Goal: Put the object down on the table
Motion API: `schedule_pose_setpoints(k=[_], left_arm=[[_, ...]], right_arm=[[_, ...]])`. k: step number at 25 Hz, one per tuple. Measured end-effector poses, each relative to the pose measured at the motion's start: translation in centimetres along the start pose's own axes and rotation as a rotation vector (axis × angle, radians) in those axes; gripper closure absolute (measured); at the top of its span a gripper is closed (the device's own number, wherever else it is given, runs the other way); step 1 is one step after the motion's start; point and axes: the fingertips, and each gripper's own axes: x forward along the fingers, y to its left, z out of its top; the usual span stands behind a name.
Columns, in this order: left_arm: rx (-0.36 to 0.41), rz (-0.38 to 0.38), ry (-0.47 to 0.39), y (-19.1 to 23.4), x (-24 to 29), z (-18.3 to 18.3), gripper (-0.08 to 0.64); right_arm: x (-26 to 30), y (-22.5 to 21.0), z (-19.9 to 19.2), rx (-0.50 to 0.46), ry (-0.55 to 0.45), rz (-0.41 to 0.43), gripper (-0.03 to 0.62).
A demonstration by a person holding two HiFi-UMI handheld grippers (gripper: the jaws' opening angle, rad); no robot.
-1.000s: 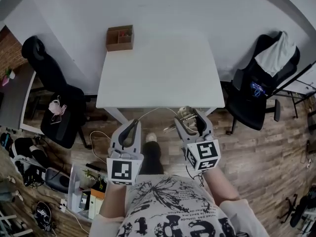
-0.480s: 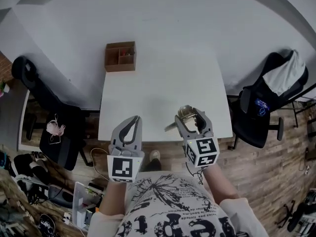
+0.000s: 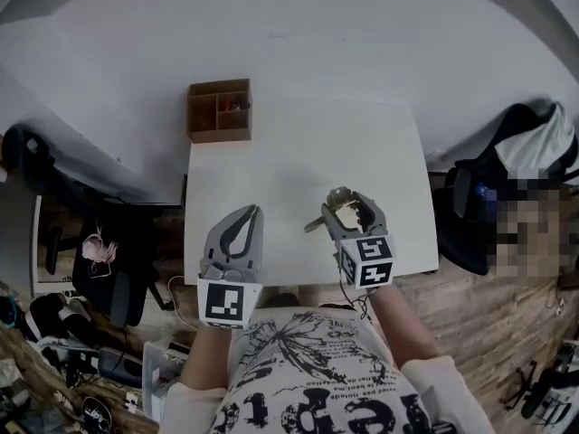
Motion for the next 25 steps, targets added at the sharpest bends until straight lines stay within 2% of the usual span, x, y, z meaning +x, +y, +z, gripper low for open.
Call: schedule_pose_setpoints(k=[14,25], left_arm=[[-0.071,0.007,0.069,2.9,3.8,-4.5,0.548],[-0.1,0.016,0.122,3.7,4.8,-6.8,0.548]], right_arm=[[9.9,-2.5,-9.5,0.033,0.314,-0.014,0.313],[12.7,-3.2,-14.0,0.036,0.454,-0.044,0.312]])
